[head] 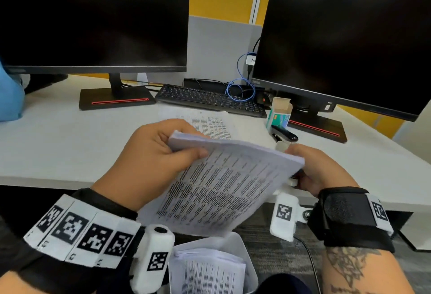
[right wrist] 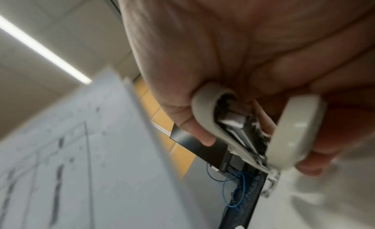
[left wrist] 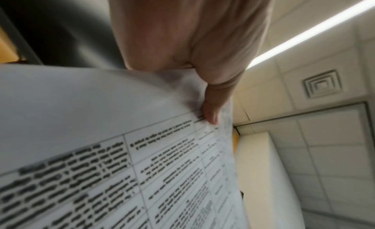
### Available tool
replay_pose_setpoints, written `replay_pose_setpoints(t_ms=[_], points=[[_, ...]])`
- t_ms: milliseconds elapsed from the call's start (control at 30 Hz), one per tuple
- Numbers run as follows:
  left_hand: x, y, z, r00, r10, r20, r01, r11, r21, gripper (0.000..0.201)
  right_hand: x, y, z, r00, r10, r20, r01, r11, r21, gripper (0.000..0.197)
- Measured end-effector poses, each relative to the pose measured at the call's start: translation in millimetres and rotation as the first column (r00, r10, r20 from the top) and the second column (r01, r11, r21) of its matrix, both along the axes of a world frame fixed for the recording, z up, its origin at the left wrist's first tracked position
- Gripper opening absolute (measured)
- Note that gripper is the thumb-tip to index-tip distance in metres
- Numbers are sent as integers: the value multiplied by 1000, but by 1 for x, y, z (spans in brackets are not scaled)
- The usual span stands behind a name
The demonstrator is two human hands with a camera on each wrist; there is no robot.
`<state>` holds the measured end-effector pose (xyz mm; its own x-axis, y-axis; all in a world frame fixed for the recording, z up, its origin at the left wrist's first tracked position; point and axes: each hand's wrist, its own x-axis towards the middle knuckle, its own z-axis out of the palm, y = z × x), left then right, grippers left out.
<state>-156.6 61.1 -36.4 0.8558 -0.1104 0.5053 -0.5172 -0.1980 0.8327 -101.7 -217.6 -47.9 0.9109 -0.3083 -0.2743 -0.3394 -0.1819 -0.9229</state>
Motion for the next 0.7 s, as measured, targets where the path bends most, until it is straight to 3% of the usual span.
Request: replay_pose_setpoints(t_ms=[133,233,267,367,467,567,700], points=[[2,2,2,995,79,-65,-89,980,-178,9,15,-12,-18,1000,7,-3,-8,972,-234,41],[3,2,0,988,95,-121,-124,959,-254,10,4,0,-7,996,69,55,-43,922,-385,28],[3,2,-1,986,89,-139,-126,951,-283,11,3,-1,-4,990,69,124,-13,913,-407,34],[3,0,-5,980,56,-190,-124,921,-368,10,-8,2,12,942,114,316,1,939,-343,50],[2,-5,-10,977,62,-203,-133,923,-361,7,-24,8,25,880,285,380,-208,951,-230,36],[2,-8,-16,975,91,-201,-147,947,-285,3,-36,10,31,831,474,292,-326,840,-434,22],[3,-3,-28,977,137,-164,-140,990,-11,6,-42,14,25,843,537,-16,-393,595,-701,11]])
